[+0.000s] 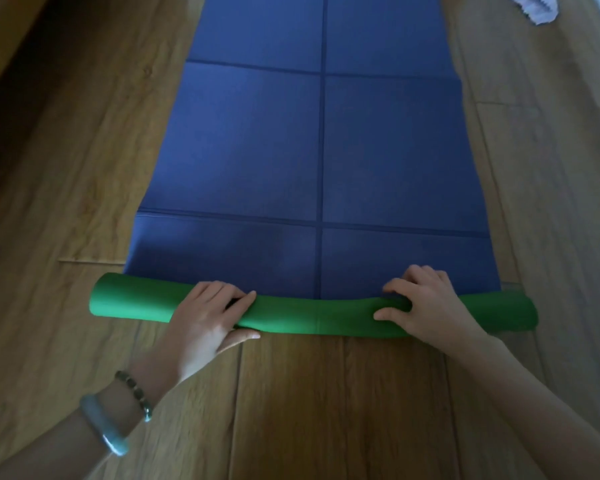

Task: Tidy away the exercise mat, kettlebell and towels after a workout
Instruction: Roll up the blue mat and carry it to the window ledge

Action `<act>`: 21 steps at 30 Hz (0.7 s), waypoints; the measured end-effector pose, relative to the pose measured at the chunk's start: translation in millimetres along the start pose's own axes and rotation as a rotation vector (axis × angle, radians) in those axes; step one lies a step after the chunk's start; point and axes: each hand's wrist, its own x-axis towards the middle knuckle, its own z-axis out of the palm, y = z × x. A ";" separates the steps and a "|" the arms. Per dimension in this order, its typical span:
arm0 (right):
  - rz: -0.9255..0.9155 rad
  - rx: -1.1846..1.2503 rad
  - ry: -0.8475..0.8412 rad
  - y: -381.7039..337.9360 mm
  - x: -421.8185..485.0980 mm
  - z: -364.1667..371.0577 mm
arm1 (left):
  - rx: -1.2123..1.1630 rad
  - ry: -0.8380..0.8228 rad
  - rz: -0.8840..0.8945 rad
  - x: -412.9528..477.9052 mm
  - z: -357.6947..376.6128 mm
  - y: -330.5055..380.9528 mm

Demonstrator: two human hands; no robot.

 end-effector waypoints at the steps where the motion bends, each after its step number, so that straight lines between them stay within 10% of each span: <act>1: -0.043 -0.007 0.132 -3.9 -6.0 4.4 | -0.029 -0.028 0.009 4.4 -0.3 -5.2; 9: -0.056 -0.051 0.078 -11.5 -18.8 25.2 | -0.363 -0.375 -0.239 45.6 -16.6 -33.6; 15: -0.059 -0.020 0.028 -9.5 4.0 12.4 | -0.149 -0.048 -0.183 35.6 -10.3 -16.9; 21: -0.037 -0.020 -0.032 -11.4 14.4 3.0 | 0.133 -0.121 -0.114 33.0 0.6 -14.8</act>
